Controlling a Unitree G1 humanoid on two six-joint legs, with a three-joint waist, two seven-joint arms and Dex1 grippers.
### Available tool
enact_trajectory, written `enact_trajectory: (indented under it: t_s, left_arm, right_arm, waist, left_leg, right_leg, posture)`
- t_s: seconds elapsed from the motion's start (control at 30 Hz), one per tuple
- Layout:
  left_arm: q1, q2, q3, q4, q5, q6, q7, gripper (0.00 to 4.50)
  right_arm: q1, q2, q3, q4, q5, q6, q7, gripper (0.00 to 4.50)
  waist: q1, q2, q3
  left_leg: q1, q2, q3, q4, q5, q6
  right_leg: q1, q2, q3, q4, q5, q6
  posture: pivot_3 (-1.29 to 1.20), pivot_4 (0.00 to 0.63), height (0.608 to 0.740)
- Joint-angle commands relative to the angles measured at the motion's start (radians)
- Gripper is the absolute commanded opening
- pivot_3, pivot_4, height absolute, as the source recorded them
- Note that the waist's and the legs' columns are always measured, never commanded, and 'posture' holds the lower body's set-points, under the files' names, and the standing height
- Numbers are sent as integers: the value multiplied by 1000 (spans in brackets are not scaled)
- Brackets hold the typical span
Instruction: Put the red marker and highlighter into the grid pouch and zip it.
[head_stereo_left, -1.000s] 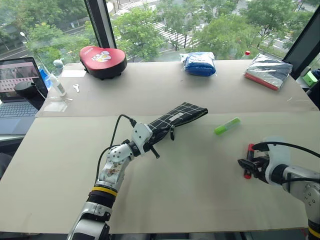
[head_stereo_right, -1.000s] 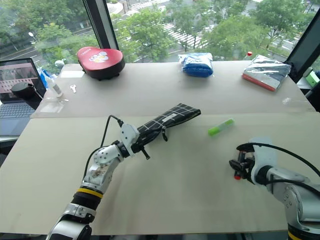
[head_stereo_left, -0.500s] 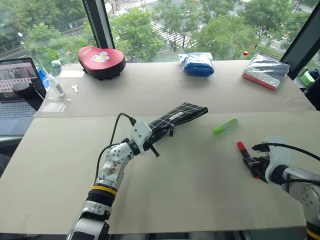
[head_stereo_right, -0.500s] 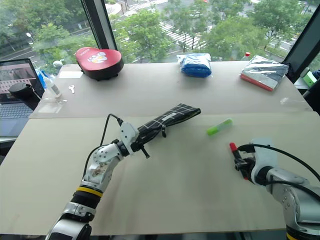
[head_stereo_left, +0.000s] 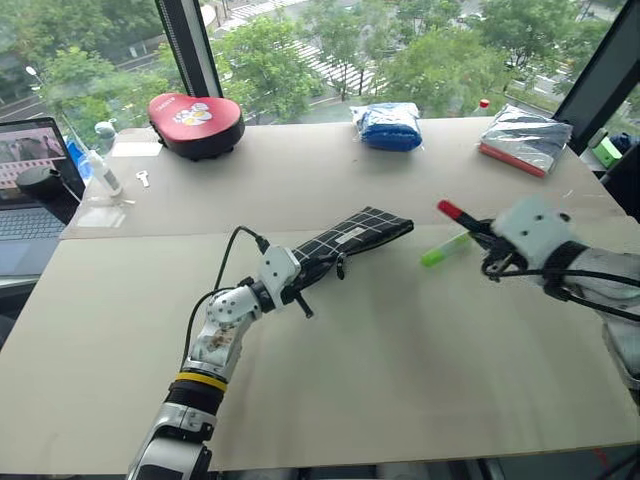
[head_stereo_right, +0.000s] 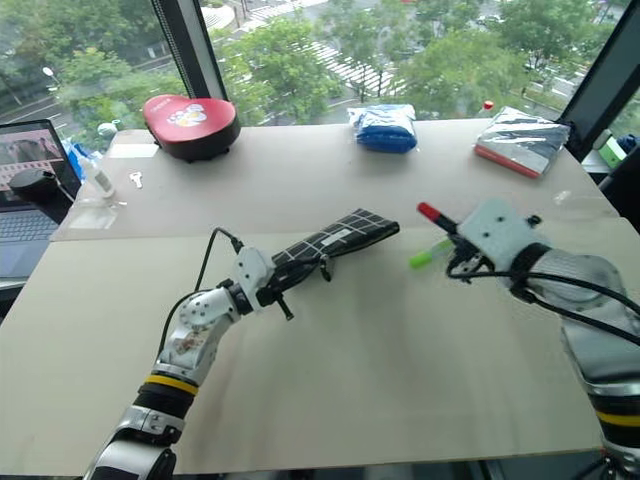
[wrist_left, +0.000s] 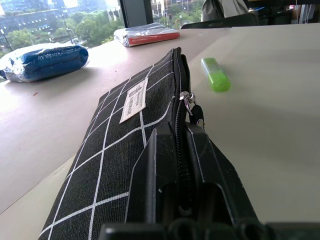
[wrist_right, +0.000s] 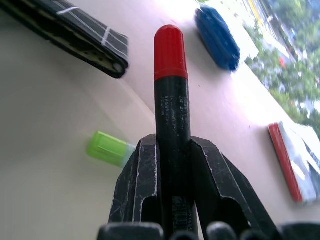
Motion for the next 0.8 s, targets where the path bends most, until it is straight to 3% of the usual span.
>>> enact_trajectory:
  t_s: [0.03, 0.3, 0.8]
  left_arm:
    - [2, 3, 6, -50, -20, 6, -4, 0]
    - [7, 3, 2, -76, -19, 15, -3, 0]
    - [18, 5, 0, -109, -17, 29, -2, 0]
  right_arm:
    - [-70, -17, 96, 63, -142, -255, 39, 477]
    - [-192, -11, 203, 332, -354, -606, 8, 477]
    - [-291, 45, 195, 465, -402, -708, 40, 477]
  waist:
    - [1, 0, 0]
    - [4, 0, 0]
    - [2, 0, 0]
  left_leg:
    - [0, 0, 0, 0, 0, 0]
    - [0, 0, 0, 0, 0, 0]
    - [-1, 1, 1, -1, 0, 0]
  right_leg:
    - [0, 0, 0, 0, 0, 0]
    - [0, 0, 0, -3, 1, 0]
    - [0, 1, 0, -5, 2, -1]
  posture:
    - [0, 150, 740]
    - [0, 150, 740]
    - [0, 150, 740]
